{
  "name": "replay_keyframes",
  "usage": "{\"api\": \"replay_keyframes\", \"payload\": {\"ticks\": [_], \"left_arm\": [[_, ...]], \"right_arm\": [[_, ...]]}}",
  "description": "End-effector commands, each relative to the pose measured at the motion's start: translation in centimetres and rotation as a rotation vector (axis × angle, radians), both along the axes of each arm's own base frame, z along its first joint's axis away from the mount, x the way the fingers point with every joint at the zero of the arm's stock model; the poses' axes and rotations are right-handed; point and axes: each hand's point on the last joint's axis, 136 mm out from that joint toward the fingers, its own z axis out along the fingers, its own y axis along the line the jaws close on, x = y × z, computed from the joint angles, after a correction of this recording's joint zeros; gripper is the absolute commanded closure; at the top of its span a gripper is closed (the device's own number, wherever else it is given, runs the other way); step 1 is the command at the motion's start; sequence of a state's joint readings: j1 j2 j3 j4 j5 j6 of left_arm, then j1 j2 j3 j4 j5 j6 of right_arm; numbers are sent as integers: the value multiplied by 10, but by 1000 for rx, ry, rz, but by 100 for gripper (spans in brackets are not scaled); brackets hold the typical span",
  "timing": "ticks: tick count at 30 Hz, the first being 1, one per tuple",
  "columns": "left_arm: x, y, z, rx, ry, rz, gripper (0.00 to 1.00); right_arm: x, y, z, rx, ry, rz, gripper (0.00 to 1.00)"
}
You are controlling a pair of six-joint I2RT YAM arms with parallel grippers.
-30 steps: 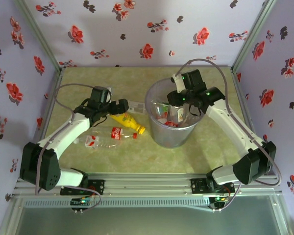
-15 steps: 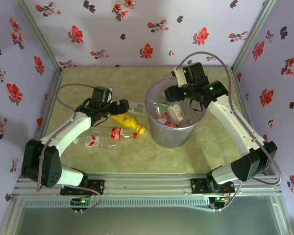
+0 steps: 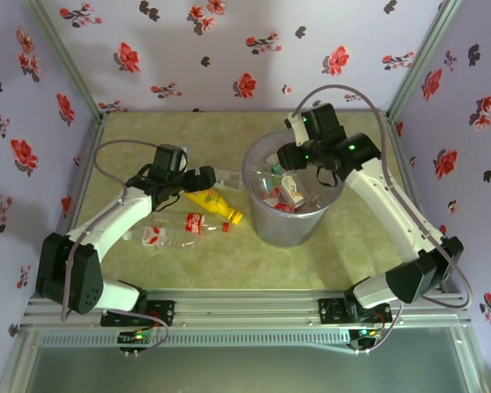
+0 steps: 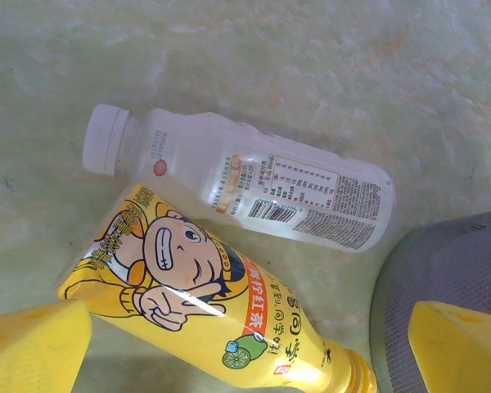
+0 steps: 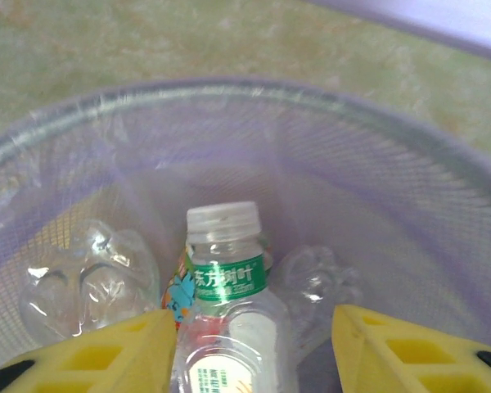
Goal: Put the plastic bottles in the bin
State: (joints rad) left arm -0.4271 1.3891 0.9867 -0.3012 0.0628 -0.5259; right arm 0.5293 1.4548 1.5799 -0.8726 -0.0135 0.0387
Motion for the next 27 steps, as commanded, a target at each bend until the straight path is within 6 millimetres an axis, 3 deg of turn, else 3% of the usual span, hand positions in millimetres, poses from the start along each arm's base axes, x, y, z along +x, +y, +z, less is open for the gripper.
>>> {"api": "replay_keyframes", "payload": {"ticks": [1,5,8,12,15,18,24,27], "left_arm": [[2,4,3,-1,-2,24,0],[3,5,-2,18,5,19,0],[6,7,-3,50,13,16,0],[8,15,-1,96,24,41,0],[7,36,-5,137,62,148,0],[12,51,-19,71,141,299,1],[9,46,-59,-4,293,412,11],[15,40,-70,-60,287,437,10]], "right_arm": [[3,11,-31,23,69,-8,52],[4,14,-45,27,95,-18,53],[5,12,-28,48,51,-25,52],[2,5,6,86,-26,-45,37],[-4,-4,24,107,-71,-78,21],[-7,-10,33,156,-115,-120,12],[-10,-17,38,227,-162,-159,7],[-16,-20,32,199,-138,-152,7]]}}
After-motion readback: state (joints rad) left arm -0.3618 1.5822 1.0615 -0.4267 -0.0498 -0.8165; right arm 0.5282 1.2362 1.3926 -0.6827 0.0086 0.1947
